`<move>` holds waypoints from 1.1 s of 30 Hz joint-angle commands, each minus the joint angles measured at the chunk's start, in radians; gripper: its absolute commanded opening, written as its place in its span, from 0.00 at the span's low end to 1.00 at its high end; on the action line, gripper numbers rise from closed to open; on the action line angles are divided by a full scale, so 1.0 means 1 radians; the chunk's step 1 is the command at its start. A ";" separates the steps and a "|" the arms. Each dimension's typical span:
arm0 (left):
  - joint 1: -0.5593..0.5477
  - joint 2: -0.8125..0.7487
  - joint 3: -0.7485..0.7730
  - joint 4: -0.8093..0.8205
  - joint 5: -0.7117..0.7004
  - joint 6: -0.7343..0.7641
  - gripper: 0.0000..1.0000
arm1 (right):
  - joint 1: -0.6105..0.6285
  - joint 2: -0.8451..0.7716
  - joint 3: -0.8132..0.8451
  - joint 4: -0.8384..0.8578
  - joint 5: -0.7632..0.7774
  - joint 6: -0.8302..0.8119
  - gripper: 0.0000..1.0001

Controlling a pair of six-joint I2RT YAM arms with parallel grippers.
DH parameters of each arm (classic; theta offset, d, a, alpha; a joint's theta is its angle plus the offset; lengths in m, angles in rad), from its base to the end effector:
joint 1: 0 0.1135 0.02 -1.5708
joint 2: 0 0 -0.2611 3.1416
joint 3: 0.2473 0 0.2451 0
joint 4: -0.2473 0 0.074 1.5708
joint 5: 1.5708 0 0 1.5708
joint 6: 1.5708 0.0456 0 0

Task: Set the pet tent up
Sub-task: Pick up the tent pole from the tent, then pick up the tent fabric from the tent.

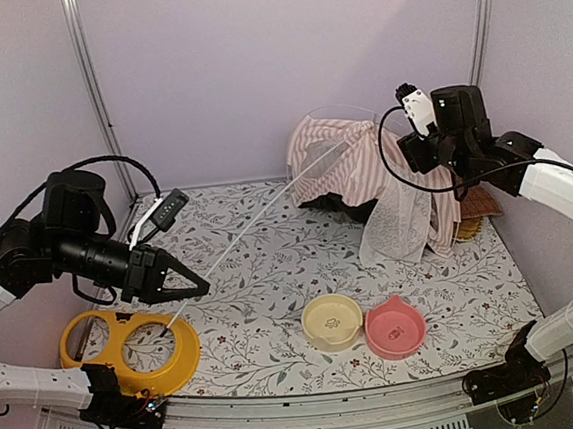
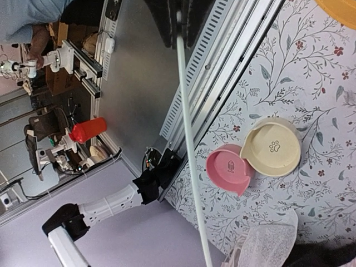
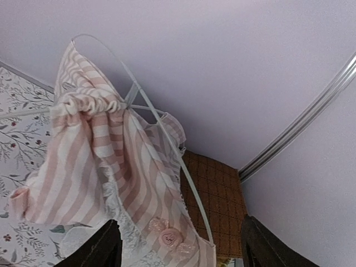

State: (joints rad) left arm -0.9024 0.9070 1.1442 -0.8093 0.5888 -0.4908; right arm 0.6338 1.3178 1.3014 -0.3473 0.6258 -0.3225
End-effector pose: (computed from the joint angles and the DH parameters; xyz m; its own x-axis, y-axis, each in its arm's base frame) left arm 0.0856 -0.1492 0.3727 -0.7399 0.3046 -0.5998 0.6727 0.3316 -0.6615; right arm 0.2551 0.1543 0.3829 -0.2595 -0.5095 -0.8204 -0.1277 0.8601 -0.4938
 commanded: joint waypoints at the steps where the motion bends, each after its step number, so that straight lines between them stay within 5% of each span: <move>1: -0.028 0.015 -0.040 0.294 -0.031 -0.057 0.00 | -0.002 -0.060 0.077 -0.217 -0.230 0.271 0.75; 7: -0.047 0.056 -0.032 0.365 -0.050 -0.066 0.00 | -0.003 -0.130 -0.058 -0.108 -0.491 0.543 0.75; 16: -0.064 0.069 -0.027 0.364 -0.067 -0.054 0.00 | -0.006 0.018 -0.171 0.240 -0.441 0.767 0.71; 23: -0.064 0.067 -0.027 0.341 -0.079 -0.051 0.00 | -0.048 0.116 0.013 0.250 -0.350 0.655 0.70; 33: -0.071 0.071 -0.021 0.340 -0.079 -0.058 0.00 | -0.179 0.132 0.014 0.338 -0.729 0.492 0.68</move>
State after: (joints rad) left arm -0.9520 0.9821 1.1019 -0.5365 0.5102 -0.5785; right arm 0.4847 1.4288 1.2903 -0.0505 0.0746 0.2478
